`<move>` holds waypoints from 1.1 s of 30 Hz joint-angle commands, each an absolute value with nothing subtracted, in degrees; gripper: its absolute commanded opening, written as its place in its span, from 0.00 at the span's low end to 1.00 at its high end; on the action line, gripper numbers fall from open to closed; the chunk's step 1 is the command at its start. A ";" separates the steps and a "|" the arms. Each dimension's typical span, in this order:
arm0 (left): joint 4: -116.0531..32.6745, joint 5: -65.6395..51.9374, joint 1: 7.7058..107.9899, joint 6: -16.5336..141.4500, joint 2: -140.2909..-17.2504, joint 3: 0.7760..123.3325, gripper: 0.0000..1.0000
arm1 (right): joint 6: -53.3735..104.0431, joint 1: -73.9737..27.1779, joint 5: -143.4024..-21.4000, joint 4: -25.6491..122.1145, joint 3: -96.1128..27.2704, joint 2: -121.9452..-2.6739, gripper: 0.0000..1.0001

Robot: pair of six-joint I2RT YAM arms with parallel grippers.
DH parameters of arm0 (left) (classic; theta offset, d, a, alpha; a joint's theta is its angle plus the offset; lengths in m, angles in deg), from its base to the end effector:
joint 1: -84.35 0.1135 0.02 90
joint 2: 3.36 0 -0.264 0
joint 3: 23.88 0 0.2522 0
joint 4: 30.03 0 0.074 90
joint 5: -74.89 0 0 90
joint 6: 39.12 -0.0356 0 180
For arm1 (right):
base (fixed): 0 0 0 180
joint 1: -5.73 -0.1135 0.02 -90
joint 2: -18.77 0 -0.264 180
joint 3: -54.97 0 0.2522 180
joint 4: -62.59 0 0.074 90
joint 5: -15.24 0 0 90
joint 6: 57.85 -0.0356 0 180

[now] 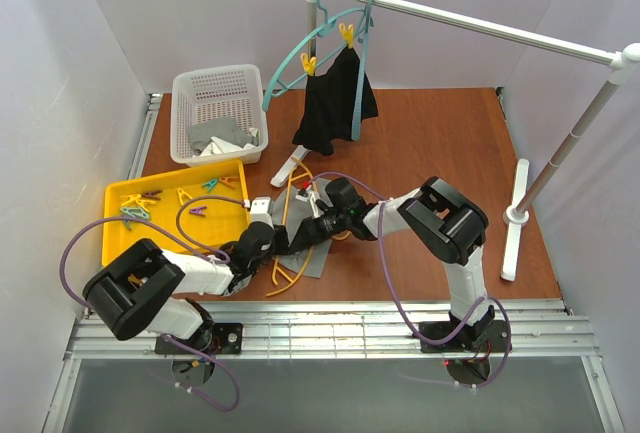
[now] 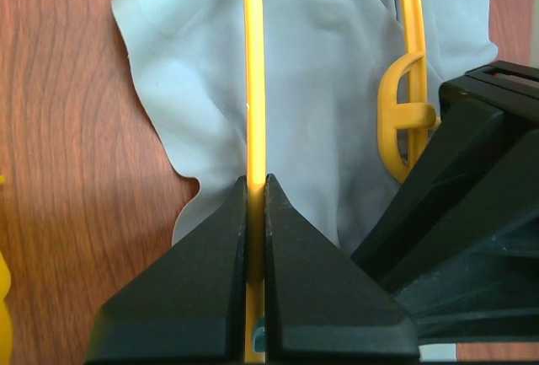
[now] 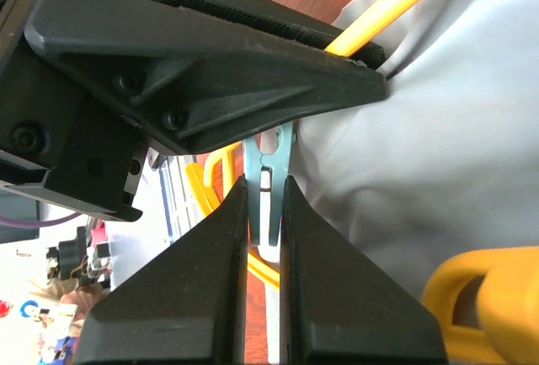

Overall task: Clip the underwear to the hanger
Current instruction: Open the clamp, then clamp the underwear onto the hanger.

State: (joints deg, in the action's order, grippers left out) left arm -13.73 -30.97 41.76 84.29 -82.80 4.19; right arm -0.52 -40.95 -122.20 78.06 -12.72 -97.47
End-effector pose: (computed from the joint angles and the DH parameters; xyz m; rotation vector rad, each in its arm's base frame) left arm 0.1668 -0.1401 0.1138 0.0172 2.1930 -0.4599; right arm 0.2456 0.2987 0.1077 -0.8477 2.2791 1.6186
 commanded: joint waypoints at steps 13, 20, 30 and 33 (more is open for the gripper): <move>-2.14 -27.07 41.63 90.60 -74.73 -1.41 0.00 | -0.28 -42.08 -120.81 79.15 -15.74 -99.35 0.01; 1.91 -25.57 41.63 91.83 -77.19 -1.41 0.00 | -0.11 -42.44 -120.46 79.15 -15.13 -98.57 0.01; 3.93 -23.46 41.54 92.71 -77.28 -0.53 0.00 | 0.42 -42.44 -120.11 79.15 -14.42 -98.30 0.01; 4.72 -23.20 41.46 93.33 -77.46 -0.62 0.00 | 0.59 -42.35 -120.20 79.24 -14.16 -98.04 0.01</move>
